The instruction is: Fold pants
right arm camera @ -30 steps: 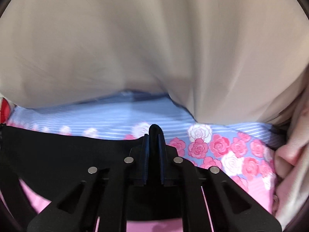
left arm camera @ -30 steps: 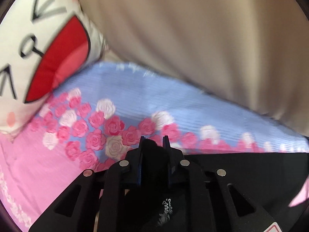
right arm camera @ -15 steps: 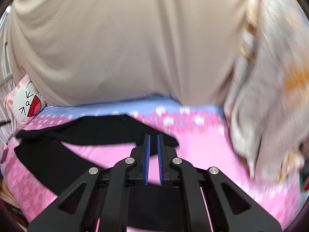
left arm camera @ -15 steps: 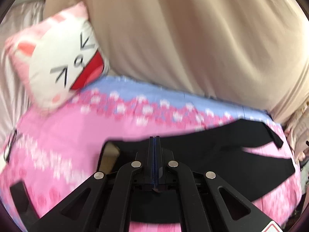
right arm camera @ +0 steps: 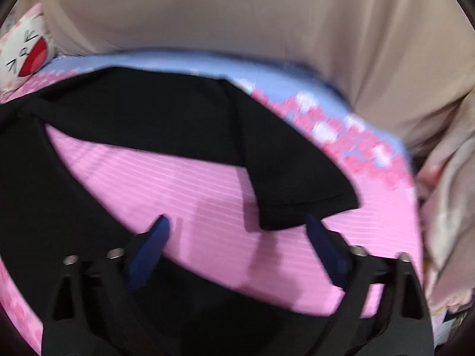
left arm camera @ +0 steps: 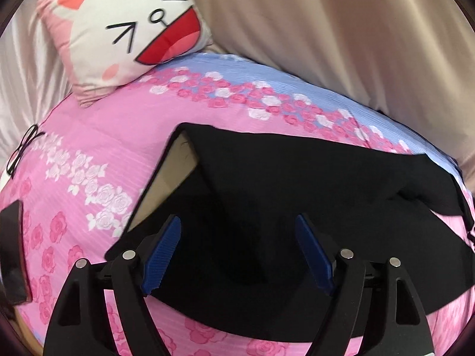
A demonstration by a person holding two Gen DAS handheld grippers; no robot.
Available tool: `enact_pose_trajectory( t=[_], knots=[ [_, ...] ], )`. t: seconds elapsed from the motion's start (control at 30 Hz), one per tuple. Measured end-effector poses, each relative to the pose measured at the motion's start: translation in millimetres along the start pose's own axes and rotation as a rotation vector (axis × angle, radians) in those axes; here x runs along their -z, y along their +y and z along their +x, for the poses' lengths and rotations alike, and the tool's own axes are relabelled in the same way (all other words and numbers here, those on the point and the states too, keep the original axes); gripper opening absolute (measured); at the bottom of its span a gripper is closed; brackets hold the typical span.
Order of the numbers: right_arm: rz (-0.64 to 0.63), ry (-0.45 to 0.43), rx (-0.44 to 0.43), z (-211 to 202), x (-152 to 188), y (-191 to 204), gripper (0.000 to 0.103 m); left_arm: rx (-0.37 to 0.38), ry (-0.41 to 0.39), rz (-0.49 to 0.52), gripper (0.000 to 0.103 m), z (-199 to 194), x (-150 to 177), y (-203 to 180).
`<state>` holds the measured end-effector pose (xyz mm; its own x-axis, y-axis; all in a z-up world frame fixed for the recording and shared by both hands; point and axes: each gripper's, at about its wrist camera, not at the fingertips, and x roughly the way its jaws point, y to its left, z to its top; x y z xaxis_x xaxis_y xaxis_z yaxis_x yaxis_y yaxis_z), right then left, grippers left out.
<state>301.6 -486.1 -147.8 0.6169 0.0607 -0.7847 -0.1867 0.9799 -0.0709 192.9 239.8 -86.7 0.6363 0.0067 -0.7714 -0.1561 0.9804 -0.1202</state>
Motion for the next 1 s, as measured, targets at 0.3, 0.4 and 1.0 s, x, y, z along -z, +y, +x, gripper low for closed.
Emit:
enact_pose_trajectory(
  t=[0.3,0.4,1.0],
  knots=[
    [0.298,-0.057,-0.2,-4.4,9.8,-37.2,0.078,0.065,0.058,-0.191,0.076,3.5,6.6,40.6],
    [0.328,-0.067,-0.213,-8.3,11.4,-39.2,0.076,0.113,0.067,-0.147,0.076,10.2,7.7,19.6],
    [0.434,-0.096,-0.158,-2.9,-20.2,-59.9,0.009,0.171,0.081,-0.039,0.02,31.0,-30.1,-35.3]
  ],
)
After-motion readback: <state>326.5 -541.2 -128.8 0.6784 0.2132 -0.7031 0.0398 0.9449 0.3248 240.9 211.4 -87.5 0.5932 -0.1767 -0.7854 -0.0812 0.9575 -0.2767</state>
